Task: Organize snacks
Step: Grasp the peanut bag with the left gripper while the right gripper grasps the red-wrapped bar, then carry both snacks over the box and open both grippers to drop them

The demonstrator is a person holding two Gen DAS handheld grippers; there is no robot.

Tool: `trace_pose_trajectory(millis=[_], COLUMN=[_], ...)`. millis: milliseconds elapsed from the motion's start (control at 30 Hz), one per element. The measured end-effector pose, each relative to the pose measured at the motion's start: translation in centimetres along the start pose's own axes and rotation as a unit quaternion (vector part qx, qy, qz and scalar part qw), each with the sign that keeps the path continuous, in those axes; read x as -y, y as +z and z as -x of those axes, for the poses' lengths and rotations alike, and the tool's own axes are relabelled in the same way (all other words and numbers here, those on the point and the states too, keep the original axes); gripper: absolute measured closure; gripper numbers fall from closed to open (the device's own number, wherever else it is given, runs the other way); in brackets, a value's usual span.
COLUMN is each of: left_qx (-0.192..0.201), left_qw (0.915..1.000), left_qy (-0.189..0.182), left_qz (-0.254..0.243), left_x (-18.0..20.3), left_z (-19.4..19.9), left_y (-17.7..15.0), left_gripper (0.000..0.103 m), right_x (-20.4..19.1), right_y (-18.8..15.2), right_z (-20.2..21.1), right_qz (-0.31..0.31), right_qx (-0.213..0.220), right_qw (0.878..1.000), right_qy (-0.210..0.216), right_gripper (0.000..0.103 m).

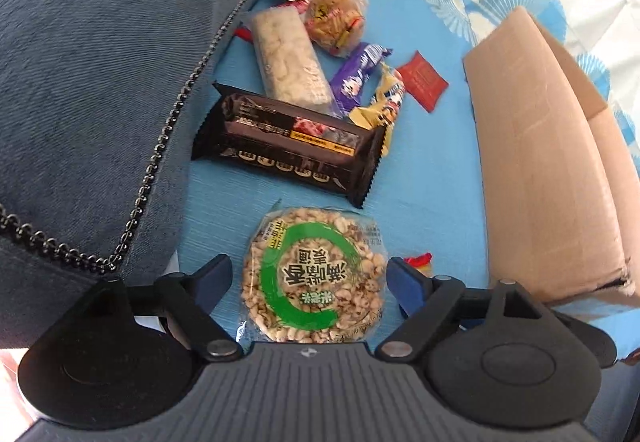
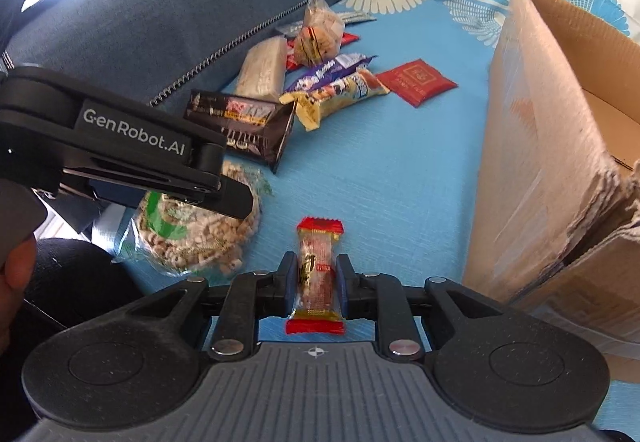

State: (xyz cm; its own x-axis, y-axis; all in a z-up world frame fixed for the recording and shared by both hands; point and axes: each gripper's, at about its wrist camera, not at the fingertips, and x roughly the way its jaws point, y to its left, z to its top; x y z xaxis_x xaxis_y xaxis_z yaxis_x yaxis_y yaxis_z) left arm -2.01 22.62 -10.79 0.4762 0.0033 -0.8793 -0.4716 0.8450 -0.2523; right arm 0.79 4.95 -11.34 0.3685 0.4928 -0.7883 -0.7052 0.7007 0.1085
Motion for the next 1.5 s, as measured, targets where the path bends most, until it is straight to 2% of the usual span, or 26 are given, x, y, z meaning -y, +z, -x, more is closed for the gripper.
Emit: trace_pose_trajectory(millis=[67,167,300,667,767,867,1133,1500], left_qx=[-0.002,-0.005,-0.01,-0.018,-0.01,-0.004,0.036,0.128], left_qw=[0.9999,0.9994,0.9982,0.9957,0.9946,0.9945,0.9968,0.9899], left_qy=[0.006,0.015,0.029,0.048,0.06,0.059,0.033,0.001], left_qz=[-0.011,-0.03,-0.052,-0.077,-0.083,-0.086,-0.064,-0.06], left_x=[0.6,1.4,2.2,3.4,3.8,3.7,2.4,2.0], left_z=[-0.2,-0.4,-0.7,-1.7,-1.7,-1.5,0.1,3.7], left_y=[-0.1,-0.3,-0.5,-0.5,-0.8,-1.1,-1.4,-2.7], left_gripper=[0.014,0.014,0.014,0.013,0.02,0.02,0.02,0.02], right_x=[-0.1,0.0,0.0,-0.2,-0.3,-0.2,-0.3,-0.3], right_y=[-0.1,-0.1,0.0,0.0,-0.1,-0.1,-0.1,0.1], right_z=[0.0,0.0,0.2,0.3,0.3,0.3,1.4,3.8], right_qz=[0.005,0.007,0.001,0.006,0.008,0.009,0.012,0.01], right_qx=[0.0,0.003,0.01,0.009,0.011,0.012,0.041,0.102], right_qw=[1.0,1.0,1.0,1.0,1.0,1.0,0.998,0.994], right_qy=[0.001,-0.001,-0.009,-0.021,-0.024,-0.026,-0.034,-0.039], right_gripper=[0.079,0.085,0.085,0.086,0.085,0.086,0.086,0.086])
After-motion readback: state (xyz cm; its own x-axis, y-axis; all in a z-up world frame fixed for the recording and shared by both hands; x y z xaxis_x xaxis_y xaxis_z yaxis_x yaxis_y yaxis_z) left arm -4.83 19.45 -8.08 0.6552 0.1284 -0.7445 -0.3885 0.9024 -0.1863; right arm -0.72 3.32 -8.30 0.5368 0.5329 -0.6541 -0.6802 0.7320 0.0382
